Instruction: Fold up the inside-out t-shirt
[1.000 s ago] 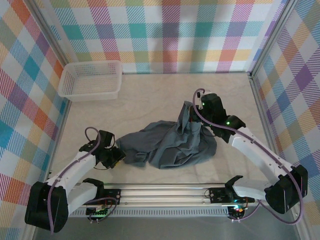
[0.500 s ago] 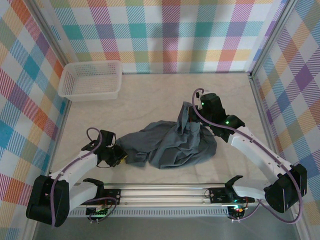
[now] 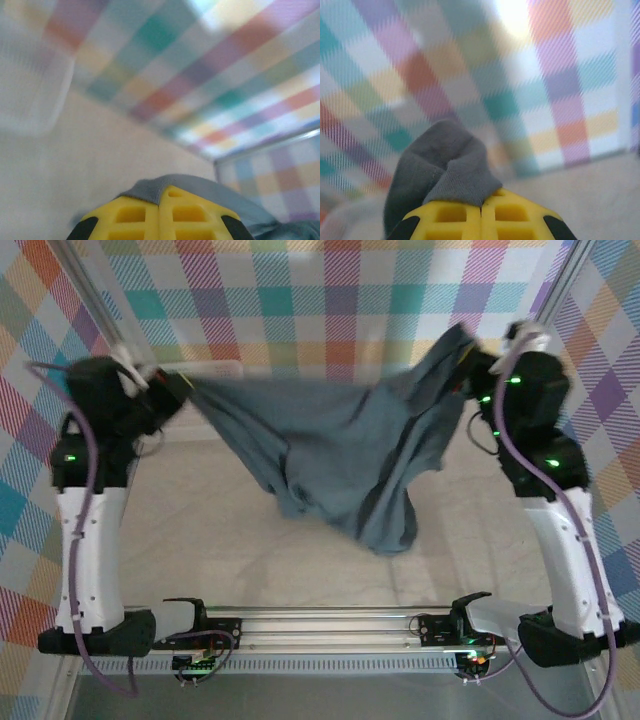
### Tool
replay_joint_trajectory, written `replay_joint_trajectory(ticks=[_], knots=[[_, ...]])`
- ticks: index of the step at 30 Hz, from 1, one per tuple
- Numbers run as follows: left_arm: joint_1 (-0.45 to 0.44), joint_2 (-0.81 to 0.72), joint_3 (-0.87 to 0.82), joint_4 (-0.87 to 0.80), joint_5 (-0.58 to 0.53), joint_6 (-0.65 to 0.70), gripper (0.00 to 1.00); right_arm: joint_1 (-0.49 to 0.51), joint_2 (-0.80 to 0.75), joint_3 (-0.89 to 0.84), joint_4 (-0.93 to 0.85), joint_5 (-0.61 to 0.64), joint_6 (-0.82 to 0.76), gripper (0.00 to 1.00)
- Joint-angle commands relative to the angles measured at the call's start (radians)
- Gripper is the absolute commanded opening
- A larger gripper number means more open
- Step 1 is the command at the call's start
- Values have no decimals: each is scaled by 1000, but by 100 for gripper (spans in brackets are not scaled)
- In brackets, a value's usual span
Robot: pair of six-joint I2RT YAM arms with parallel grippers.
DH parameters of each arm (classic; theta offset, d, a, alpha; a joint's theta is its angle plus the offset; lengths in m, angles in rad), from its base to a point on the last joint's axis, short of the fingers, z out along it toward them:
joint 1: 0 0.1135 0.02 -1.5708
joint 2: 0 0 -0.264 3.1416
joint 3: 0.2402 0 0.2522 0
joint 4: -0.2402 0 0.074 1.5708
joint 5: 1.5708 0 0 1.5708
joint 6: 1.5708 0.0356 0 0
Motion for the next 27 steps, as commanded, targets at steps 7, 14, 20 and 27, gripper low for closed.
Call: replay_joint_trajectory(ticks=[7,14,20,27], knots=[[115,-33,165,99,223,-58,0,-43,7,208,96,-41,-209,0],[114,-61,357,87,150,-9,0,-43,63,477,92,-111,-269,0],[115,-64,431,113,165,-34,0,-42,66,599,119,-156,-289,0],[114,5,380,159,200,-97,0,-42,165,635,113,-107,-378,0]])
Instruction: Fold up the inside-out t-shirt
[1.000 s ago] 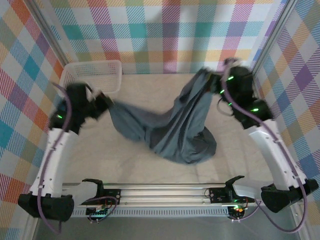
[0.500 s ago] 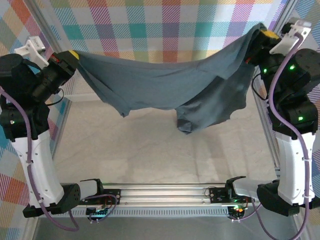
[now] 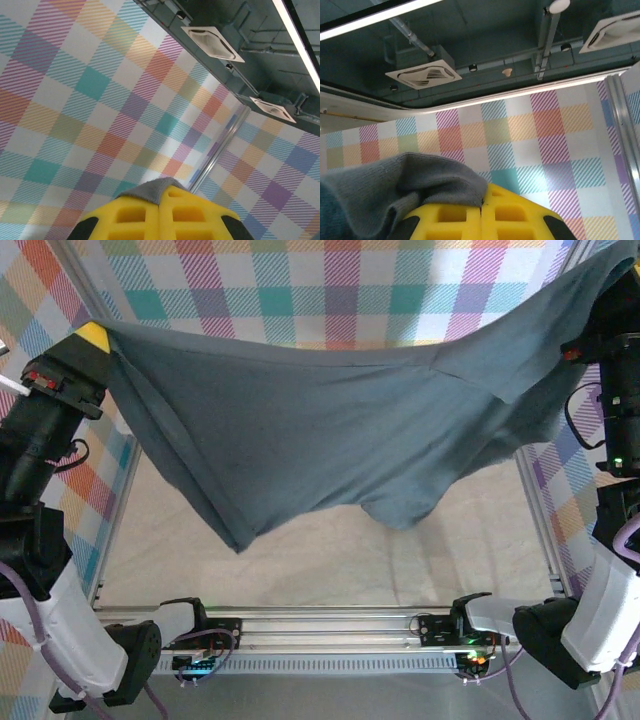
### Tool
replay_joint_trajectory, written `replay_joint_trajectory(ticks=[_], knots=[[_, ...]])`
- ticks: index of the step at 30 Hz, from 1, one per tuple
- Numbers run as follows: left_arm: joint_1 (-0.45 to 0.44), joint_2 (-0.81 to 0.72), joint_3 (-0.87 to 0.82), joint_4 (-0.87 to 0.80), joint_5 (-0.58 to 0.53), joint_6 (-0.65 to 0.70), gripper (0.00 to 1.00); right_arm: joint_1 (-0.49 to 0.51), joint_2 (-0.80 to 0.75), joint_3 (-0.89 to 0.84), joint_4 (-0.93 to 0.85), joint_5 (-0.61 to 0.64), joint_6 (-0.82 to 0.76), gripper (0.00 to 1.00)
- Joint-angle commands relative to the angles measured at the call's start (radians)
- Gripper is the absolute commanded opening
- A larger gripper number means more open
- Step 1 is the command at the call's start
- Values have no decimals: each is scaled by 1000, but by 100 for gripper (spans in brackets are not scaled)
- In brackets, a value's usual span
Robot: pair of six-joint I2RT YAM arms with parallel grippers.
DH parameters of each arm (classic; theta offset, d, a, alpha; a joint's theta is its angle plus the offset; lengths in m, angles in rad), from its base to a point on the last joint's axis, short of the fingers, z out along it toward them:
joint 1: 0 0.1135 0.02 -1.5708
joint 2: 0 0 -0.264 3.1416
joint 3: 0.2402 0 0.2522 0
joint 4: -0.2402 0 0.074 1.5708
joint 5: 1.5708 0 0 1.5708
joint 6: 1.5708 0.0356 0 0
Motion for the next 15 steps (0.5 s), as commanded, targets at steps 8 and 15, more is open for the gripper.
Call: replay_joint_trajectory(ticks=[8,15], knots=[[-9,272,-379,302,104,-43,0,-87,382,26,-4,-23,-50,0],[-95,534,-505,536,-47,81,0,-173,717,110,17,-90,47,0]])
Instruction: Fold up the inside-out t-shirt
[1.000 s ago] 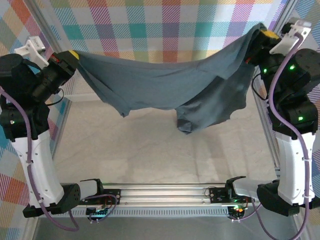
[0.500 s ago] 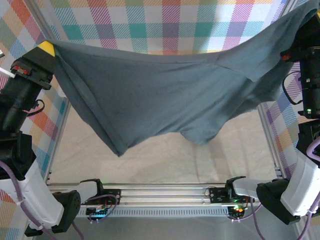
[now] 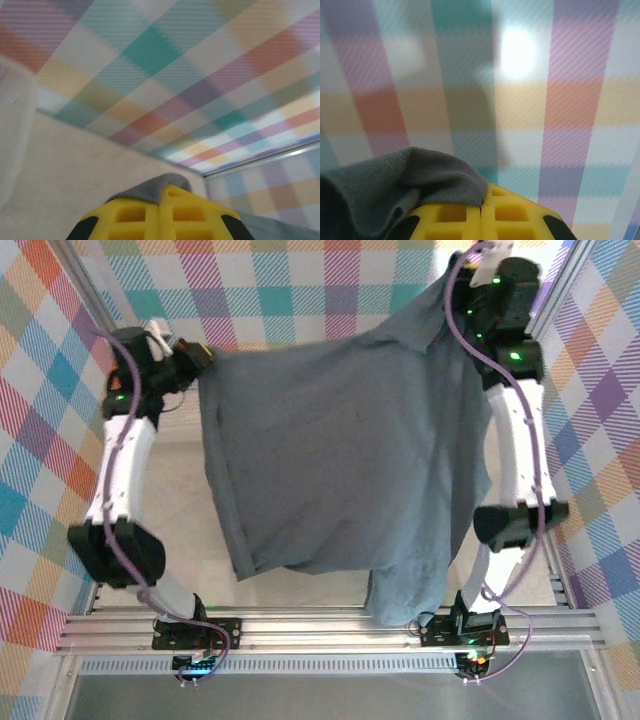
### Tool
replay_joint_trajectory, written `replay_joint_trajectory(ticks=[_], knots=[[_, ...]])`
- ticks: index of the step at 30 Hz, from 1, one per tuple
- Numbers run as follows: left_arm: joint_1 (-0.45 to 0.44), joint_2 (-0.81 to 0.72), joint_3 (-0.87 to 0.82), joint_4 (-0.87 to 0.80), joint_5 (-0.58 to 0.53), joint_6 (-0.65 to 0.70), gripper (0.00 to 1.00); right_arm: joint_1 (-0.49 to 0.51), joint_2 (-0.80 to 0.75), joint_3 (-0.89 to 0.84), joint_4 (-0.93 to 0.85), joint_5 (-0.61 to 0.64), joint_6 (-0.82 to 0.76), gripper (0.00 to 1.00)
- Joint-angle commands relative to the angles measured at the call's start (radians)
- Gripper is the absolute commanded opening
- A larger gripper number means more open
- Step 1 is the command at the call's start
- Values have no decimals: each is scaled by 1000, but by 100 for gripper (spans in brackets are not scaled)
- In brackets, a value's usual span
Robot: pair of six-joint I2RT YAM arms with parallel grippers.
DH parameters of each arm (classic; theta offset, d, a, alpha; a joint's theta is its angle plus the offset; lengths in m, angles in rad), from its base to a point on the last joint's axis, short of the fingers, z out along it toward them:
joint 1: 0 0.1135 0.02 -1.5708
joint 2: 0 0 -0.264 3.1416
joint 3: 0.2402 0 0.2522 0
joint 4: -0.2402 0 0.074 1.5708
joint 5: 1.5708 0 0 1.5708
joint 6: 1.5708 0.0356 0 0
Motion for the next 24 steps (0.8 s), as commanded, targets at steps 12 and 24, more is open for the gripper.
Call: replay_joint_trajectory(ticks=[12,24], knots=[[-107,293,484,-188,-96,75,55,-107,46,57,-231,-273,247,58],[-688,-257,-387,-392,-569,18,53,-277,-734,-1352,-281,-250,526,58]])
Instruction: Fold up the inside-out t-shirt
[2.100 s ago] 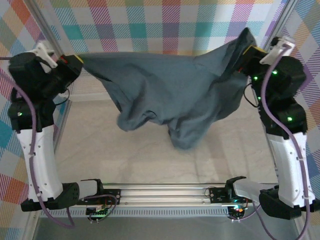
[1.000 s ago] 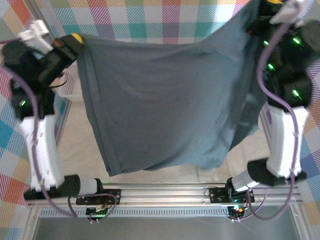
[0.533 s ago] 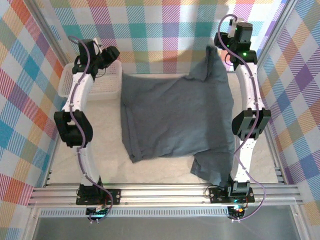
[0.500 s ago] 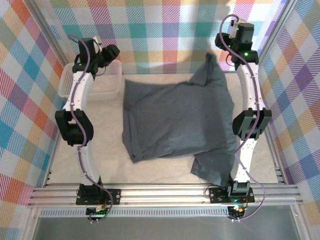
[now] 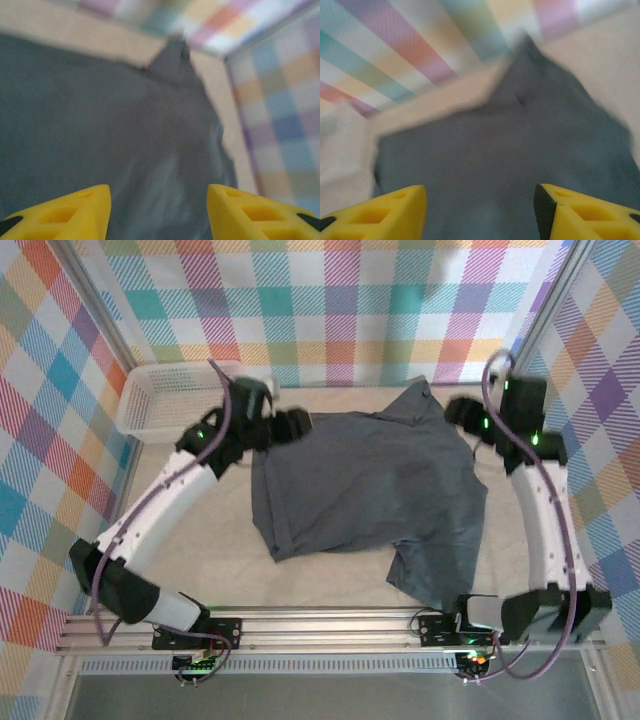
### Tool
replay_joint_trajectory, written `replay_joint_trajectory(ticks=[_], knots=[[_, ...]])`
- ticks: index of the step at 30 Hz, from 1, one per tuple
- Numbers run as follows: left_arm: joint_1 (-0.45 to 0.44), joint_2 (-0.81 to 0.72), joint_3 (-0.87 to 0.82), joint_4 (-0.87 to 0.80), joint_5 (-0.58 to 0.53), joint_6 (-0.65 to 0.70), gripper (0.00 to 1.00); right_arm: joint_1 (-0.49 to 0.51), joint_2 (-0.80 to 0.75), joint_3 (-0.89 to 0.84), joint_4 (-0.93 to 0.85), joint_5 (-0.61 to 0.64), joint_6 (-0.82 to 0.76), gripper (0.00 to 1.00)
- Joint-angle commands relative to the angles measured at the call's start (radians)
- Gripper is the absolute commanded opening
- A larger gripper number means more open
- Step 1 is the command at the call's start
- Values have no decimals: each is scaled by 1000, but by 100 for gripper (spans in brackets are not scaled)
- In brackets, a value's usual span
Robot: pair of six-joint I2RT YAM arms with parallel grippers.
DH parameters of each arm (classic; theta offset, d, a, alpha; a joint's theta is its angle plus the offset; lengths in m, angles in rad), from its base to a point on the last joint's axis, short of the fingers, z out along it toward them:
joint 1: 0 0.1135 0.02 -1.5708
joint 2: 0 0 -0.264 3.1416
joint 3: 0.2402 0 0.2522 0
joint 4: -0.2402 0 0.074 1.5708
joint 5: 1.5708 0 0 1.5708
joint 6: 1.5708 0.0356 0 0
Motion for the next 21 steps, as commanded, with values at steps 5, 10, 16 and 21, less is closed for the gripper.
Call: replay_joint_trajectory(ticks=[5,10,16,21], knots=[[-191,4,-377,-40,-167,-125,52,-178,-147,-565,-61,-39,190,61],[-160,198,-412,49,-162,-141,47,-178,-60,-699,87,-129,226,49],[0,348,-399,174,-152,-145,39,-175,145,-661,166,-246,216,39],[187,534,-352,262,-95,-106,30,-115,250,-616,202,-295,240,39]])
